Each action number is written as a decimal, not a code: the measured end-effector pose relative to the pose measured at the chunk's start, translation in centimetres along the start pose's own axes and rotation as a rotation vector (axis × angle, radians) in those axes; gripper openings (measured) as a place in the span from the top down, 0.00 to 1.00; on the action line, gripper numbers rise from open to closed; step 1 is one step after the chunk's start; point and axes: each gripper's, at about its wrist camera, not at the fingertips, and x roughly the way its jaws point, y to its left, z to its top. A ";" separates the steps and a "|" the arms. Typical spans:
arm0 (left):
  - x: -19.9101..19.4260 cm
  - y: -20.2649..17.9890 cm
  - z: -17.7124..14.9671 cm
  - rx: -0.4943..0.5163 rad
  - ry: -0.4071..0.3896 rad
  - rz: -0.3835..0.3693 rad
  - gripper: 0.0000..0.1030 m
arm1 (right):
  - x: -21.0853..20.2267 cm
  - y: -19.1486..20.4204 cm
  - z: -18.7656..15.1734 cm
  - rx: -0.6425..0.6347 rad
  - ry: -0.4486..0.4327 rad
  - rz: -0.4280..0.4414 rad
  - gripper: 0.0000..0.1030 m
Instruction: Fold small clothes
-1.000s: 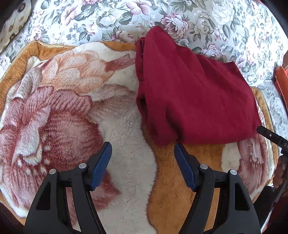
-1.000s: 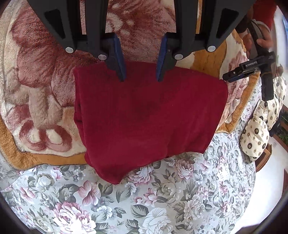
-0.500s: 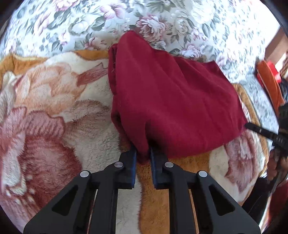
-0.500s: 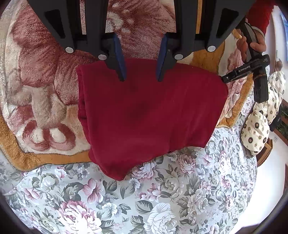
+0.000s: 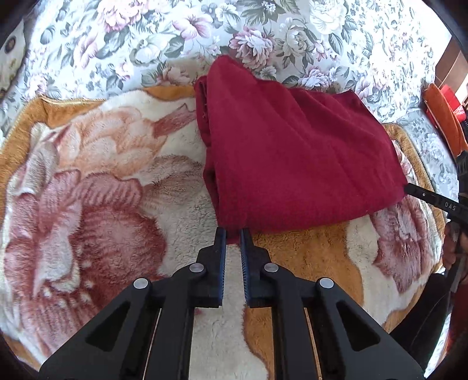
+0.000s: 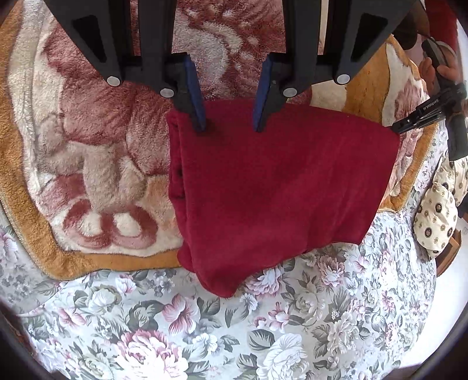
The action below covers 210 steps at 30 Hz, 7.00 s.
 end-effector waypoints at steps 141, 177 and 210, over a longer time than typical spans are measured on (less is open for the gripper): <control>1.2 -5.5 4.9 -0.160 -0.080 0.068 0.61 | -3.8 -0.2 1.8 -0.065 -0.257 -0.012 0.76; -2.2 -8.4 -4.2 -0.052 -0.147 0.152 0.36 | -3.0 5.5 -5.1 -0.201 -0.094 -0.097 0.74; -5.6 -10.0 -6.3 -0.061 -0.257 0.292 0.36 | -4.2 7.9 -9.3 -0.126 -0.157 -0.051 0.73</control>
